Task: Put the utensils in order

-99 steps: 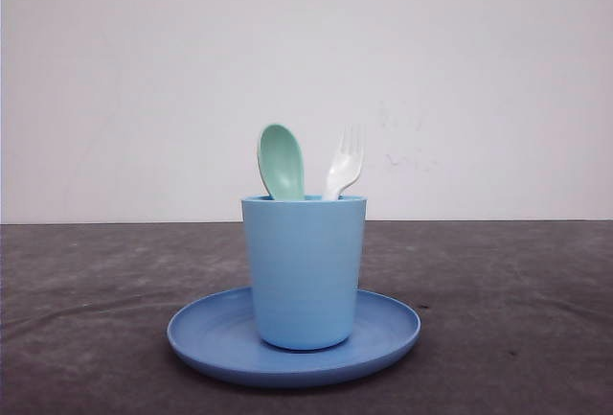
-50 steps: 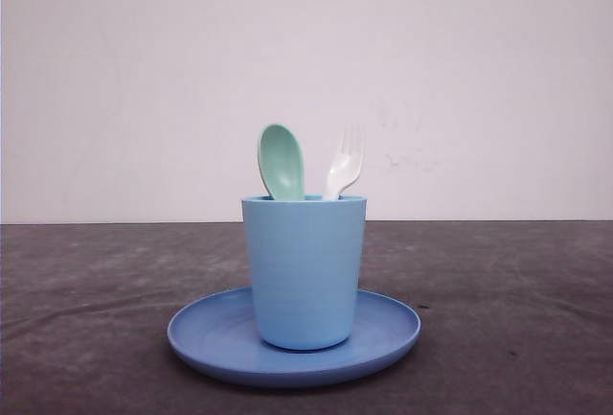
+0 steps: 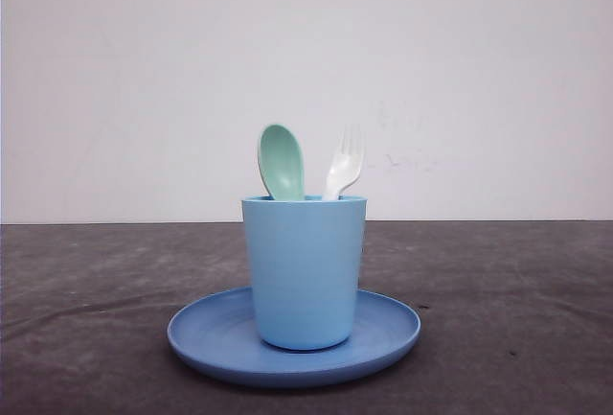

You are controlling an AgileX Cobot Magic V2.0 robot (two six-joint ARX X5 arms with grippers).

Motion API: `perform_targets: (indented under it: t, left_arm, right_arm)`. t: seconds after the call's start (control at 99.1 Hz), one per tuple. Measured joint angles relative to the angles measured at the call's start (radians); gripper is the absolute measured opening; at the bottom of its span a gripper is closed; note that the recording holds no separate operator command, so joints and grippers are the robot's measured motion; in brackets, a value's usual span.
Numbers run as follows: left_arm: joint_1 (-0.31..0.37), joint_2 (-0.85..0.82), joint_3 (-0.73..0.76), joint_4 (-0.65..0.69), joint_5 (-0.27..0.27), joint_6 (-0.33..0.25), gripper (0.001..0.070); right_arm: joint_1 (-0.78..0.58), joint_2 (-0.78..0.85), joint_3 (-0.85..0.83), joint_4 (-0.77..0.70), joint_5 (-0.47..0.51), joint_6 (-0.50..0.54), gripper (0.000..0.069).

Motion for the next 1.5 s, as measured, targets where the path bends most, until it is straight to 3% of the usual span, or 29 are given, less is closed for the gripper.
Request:
perform_targets:
  t: [0.182, 0.252, 0.474, 0.706, 0.938, 1.503]
  left_arm:
    - [0.002, -0.164, -0.222, 0.177, -0.048, -0.053, 0.0015]
    - [0.008, -0.219, -0.296, 0.197, -0.074, -0.062, 0.0015]
    - [0.039, -0.342, -0.449, 0.199, -0.082, -0.076, 0.0015]
    - [0.039, -0.41, -0.506, 0.206, -0.127, -0.08, 0.0015]
    - [0.039, -0.49, -0.571, 0.212, -0.127, -0.08, 0.0015]
    - [0.039, -0.489, -0.61, 0.236, -0.103, -0.095, 0.0015]
  right_arm:
    - [0.0, 0.0, 0.0, 0.019, 0.0, 0.0, 0.0011]
    - [0.0, 0.0, 0.0, 0.018, 0.0, 0.0, 0.0011]
    - [0.0, 0.0, 0.0, 0.019, 0.0, 0.0, 0.0011]
    - [0.0, 0.0, 0.0, 0.019, 0.0, 0.0, 0.0011]
    - [0.0, 0.0, 0.0, 0.019, 0.0, 0.0, 0.0011]
    - [0.0, 0.0, 0.0, 0.026, 0.0, 0.0, 0.0011]
